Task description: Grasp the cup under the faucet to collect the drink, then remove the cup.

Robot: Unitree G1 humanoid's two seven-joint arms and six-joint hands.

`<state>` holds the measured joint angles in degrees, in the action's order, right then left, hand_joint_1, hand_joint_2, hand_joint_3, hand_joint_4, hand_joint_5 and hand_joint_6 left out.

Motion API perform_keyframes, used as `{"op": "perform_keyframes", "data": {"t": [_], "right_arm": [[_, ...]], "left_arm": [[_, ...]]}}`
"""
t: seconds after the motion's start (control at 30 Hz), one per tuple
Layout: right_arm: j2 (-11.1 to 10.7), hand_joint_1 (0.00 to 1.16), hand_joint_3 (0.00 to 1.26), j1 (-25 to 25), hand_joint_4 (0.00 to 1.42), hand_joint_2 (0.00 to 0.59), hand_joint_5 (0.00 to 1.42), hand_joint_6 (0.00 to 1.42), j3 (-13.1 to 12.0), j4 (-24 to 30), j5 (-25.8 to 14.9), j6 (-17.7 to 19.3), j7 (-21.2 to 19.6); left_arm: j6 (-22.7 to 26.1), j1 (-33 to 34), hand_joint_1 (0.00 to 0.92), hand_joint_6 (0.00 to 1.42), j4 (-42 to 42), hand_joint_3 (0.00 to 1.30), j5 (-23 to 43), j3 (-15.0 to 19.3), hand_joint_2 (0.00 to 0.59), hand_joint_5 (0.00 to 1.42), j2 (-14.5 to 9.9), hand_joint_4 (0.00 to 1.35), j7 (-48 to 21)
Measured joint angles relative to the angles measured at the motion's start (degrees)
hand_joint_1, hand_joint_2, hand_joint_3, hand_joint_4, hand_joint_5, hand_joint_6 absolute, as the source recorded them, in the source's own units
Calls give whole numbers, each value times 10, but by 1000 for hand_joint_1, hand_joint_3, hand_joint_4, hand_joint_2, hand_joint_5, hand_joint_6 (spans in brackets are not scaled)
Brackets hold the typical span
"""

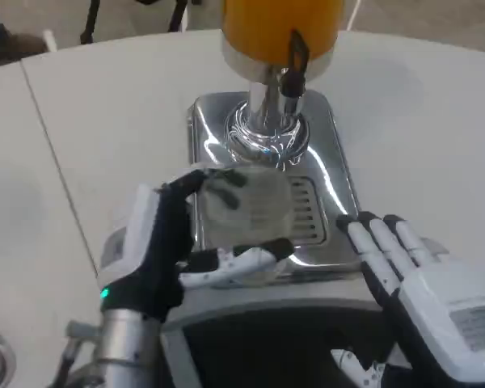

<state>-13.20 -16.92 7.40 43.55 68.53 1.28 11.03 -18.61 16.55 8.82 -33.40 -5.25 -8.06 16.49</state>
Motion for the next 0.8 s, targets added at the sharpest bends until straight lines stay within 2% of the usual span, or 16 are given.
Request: {"op": "perform_keyframes", "data": {"t": [0.17,0.3,0.73,0.8], "right_arm": [[2,399,16,16,0,446,0,113,-3,1,7,-8,23],[1,400,16,25,0,446,0,113,-4,0,11,-11,39],[9,401,16,48,0,453,0,113,-3,1,20,-23,73],[12,363,16,48,0,485,0,113,-3,2,22,-26,78]], "left_arm": [[-12,76,663,1424,120,1185,-17,-38,48,1421,4,1163,40],[-29,123,662,1424,193,1185,-22,-54,49,1421,5,1163,71],[-50,248,660,1424,385,1157,-4,-67,60,1407,25,1127,164],[-51,260,660,1424,405,1143,5,-66,63,1406,29,1114,177]]}}
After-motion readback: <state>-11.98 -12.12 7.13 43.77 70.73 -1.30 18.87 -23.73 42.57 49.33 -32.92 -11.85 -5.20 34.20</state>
